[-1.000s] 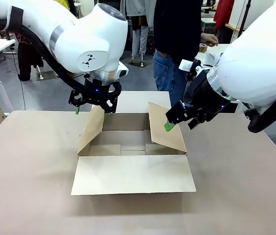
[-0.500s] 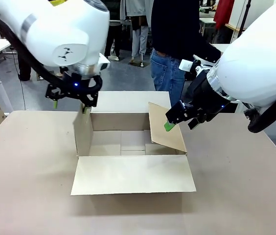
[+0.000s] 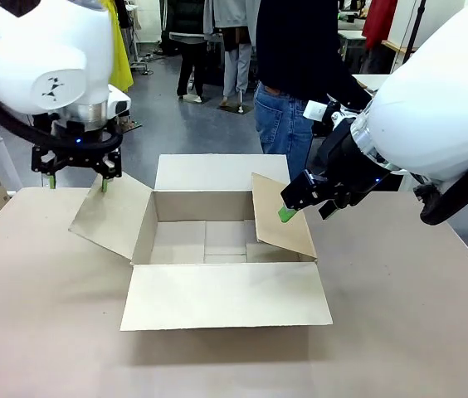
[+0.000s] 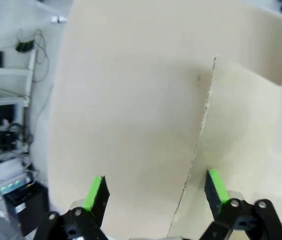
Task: Pack the gift set into the box.
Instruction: Place both hands on the side flaps of the Package Box and spread them outward.
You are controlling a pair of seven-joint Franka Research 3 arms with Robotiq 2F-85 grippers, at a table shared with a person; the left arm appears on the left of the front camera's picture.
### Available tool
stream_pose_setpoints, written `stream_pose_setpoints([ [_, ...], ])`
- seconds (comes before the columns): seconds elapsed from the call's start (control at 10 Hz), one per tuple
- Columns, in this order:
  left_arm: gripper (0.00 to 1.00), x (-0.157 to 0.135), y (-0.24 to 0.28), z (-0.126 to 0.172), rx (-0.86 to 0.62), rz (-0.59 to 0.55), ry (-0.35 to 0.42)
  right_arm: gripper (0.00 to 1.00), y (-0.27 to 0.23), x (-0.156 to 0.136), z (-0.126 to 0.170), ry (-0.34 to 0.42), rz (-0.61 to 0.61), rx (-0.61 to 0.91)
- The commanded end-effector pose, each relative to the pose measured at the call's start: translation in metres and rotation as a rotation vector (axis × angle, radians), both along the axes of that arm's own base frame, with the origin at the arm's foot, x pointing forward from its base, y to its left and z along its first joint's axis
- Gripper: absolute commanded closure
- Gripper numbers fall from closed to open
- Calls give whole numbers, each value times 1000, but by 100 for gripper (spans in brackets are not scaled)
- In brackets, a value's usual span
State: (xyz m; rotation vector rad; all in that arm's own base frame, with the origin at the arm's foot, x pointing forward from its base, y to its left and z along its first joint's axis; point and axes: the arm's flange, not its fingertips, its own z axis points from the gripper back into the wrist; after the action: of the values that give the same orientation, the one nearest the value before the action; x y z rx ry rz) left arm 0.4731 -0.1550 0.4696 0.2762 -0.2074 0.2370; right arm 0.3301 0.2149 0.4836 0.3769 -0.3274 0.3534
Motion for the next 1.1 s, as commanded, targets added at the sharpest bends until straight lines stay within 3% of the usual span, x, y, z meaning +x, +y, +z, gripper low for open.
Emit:
stream_pose_setpoints([
  [0.0, 0, 3, 21, -28, -123, -51, 65, 0, -1, 1, -1, -16, 2, -6],
  [0.1, 0, 4, 30, -43, -244, -155, 127, 0, -1, 1, -1, -16, 2, -6],
  [0.4, 0, 8, 58, -68, -387, -155, 186, 0, -1, 1, -1, -16, 2, -6],
  [0.5, 0, 11, 35, -63, -265, -129, 116, 0, -1, 1, -1, -16, 2, -6],
  [1.0, 0, 11, 35, -63, -265, -129, 116, 0, 0, 0, 0, 0, 0, 0],
])
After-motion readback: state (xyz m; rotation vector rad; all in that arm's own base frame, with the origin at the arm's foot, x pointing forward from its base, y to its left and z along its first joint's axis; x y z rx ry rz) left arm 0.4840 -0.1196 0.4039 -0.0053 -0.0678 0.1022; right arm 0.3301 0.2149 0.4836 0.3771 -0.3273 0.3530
